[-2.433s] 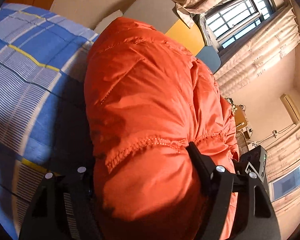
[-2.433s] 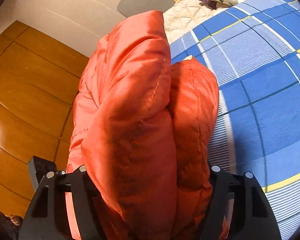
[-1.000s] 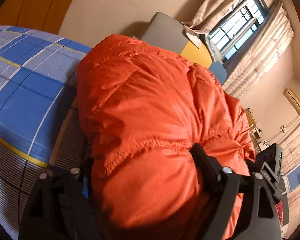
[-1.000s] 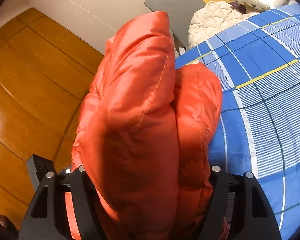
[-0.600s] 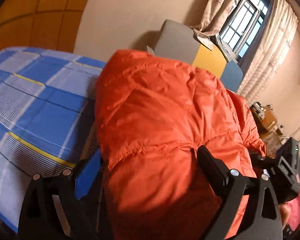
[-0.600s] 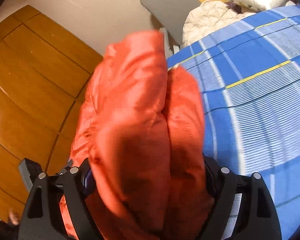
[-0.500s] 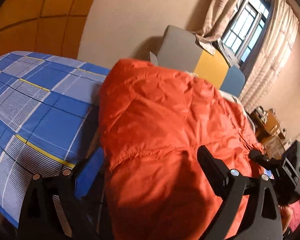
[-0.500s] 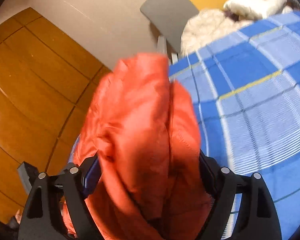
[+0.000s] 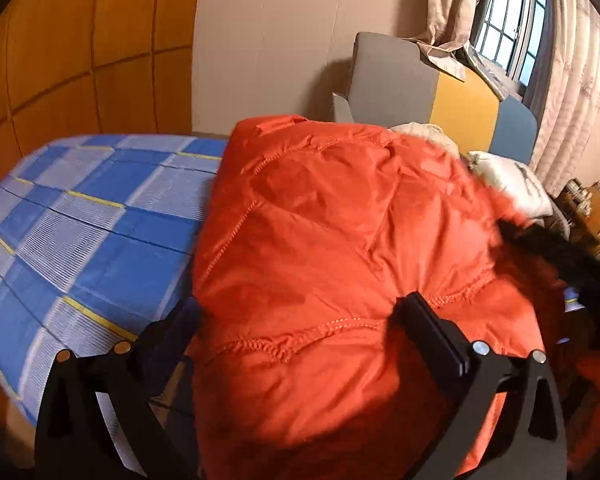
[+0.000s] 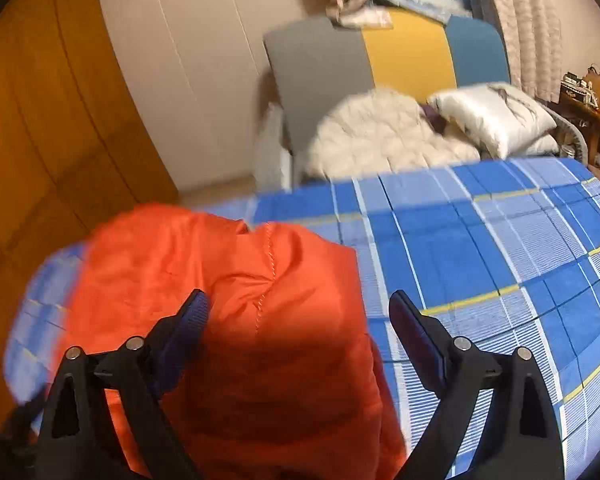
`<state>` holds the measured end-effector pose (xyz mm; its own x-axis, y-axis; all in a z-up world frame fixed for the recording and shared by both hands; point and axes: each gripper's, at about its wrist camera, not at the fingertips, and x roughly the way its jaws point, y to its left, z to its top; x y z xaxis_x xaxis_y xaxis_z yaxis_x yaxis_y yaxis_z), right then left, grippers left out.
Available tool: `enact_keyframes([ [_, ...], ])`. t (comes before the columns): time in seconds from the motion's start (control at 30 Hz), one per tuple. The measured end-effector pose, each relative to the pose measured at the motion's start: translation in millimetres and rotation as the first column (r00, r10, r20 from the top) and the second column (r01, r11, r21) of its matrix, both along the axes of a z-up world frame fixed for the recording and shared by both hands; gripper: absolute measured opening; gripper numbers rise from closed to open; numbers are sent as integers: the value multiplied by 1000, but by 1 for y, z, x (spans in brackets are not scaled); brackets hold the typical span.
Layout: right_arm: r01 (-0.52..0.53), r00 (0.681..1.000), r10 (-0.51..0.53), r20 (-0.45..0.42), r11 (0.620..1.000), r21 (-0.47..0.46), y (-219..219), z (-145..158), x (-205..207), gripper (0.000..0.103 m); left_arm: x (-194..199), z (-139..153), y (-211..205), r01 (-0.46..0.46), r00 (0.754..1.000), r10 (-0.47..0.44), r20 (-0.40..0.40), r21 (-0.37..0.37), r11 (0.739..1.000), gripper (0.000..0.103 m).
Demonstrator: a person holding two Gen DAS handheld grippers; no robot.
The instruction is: Fold large clothes
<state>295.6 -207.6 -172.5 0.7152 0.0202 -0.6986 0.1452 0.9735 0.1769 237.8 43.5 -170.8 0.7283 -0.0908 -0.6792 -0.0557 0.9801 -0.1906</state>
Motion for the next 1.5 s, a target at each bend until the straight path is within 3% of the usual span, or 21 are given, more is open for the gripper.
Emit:
enact_keyframes([
  [0.07,35,999,-35,-8,999,27,-11,-18,4,100,4,-4,-1,10,1000,-10,-1,-32,999,101],
  [0.27,44,999,-43,-15,994,102,-30,-37,2,100,3,-6,-21,9,1000,-10,25,42,999,101],
  [0.53,32,999,-33,8,992,125,-28,-18,-25,100,-17,5,-12,-16,1000,15,17,34,999,101],
  [0.67,33,999,-34,5,989,141,-26,-4,-48,100,-36,9,2,-79,997,79,2,5,997,101],
  [0.8,39,999,-40,12,996,76,-18,9,-74,100,-58,18,7,-145,989,143,24,60,988,101],
  [1.1,-1,997,11,74,992,-124,11,38,-142,100,-104,51,-13,-177,984,169,53,236,955,101],
  [1.3,41,995,-28,96,991,-128,15,50,-177,100,-136,65,-22,-156,987,141,78,253,955,101],
  [1.5,24,991,1,134,983,-181,26,65,-204,100,-157,75,-12,-162,986,153,61,192,968,101],
])
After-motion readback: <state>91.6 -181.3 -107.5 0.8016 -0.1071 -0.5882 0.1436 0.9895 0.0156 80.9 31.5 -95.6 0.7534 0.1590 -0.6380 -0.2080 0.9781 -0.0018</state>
